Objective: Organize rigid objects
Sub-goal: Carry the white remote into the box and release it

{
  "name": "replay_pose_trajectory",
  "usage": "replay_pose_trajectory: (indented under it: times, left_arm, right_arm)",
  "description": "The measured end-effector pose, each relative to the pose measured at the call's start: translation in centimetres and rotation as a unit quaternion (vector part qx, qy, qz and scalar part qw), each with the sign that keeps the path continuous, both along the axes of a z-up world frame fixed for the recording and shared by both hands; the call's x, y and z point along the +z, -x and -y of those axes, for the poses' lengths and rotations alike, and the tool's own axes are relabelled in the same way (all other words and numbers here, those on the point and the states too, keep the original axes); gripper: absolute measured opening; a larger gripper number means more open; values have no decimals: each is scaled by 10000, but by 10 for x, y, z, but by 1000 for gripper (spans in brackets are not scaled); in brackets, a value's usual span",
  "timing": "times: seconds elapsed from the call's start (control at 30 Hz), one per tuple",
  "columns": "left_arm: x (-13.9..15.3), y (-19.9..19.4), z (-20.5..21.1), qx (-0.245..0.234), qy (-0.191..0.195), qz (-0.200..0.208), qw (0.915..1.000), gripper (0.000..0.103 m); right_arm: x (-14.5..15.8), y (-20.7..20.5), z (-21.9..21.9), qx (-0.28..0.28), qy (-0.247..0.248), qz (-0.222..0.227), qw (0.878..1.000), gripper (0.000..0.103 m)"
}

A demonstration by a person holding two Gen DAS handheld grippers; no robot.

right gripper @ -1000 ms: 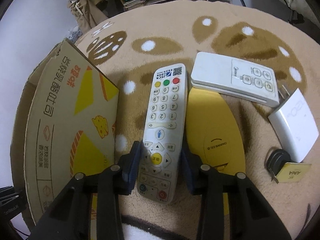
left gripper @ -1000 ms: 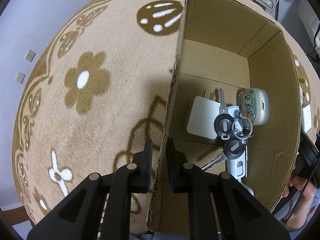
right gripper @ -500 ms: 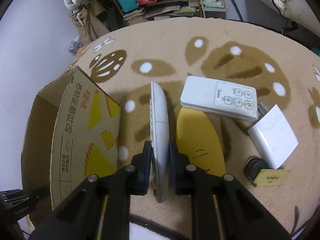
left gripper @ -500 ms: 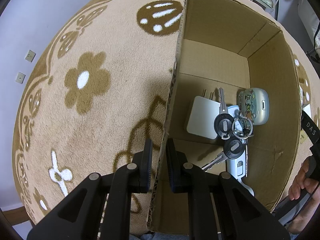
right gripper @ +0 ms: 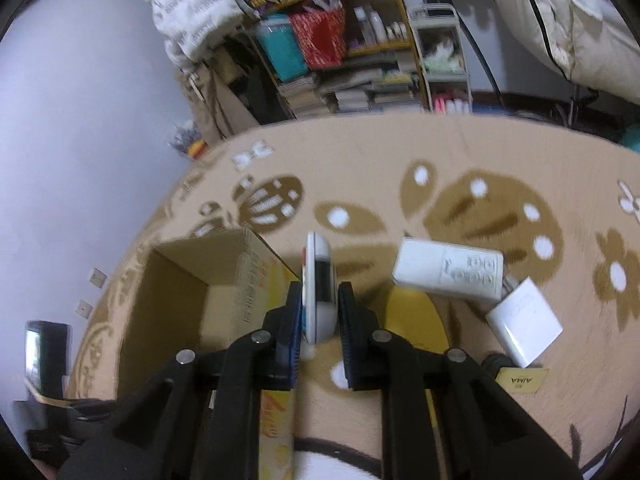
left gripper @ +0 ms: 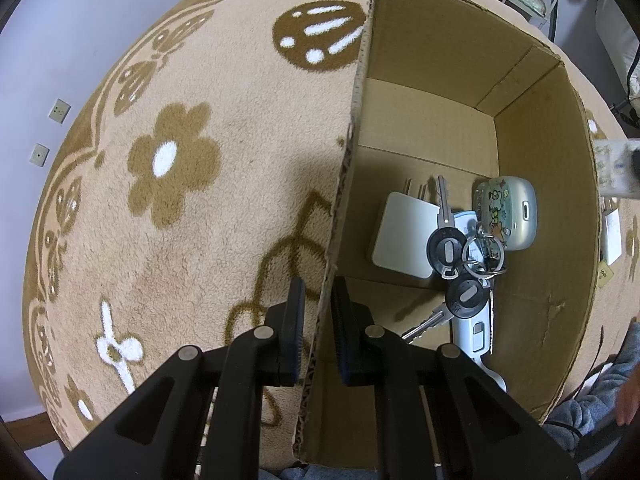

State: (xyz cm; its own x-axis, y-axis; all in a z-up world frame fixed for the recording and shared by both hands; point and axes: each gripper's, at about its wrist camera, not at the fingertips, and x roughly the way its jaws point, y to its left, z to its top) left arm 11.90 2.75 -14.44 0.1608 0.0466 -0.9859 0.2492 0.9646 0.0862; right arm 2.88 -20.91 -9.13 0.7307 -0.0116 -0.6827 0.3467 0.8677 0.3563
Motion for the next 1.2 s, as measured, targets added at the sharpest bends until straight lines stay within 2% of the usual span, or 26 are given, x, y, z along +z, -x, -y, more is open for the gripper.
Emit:
replay_pose_trajectory:
  times: [0.3, 0.37, 0.5, 0.67, 0.77, 1.0, 1.2]
  left_arm:
    - [0, 0, 0, 5, 6, -5, 10000, 13]
    - [0, 0, 0, 0, 3, -5, 10000, 13]
    - [1, -1, -2, 25, 40, -18, 10000, 13]
    - [0, -1, -2, 18, 25, -13, 10000, 13]
    - [0, -2, -2, 27, 22, -15, 10000, 13]
    - [-1, -1, -1, -95, -26, 8, 10000, 13]
    - [-1, -1, -1, -54, -68, 20, 10000, 13]
  right_arm:
    - [56, 15, -24, 112, 414, 897, 9950, 18]
    - [66, 19, -27, 177, 314, 1084, 9935, 18]
    - [76, 21, -37, 420, 243, 1362, 9895, 18]
    - [61, 10, -56, 752, 164, 1468, 9862, 18]
    - [43, -5, -68, 840, 135, 1383, 9867, 18]
    - [-8, -30, -85, 1088, -1, 665, 9918, 18]
    - [-31, -36, -87, 1321, -190, 172, 9909, 19]
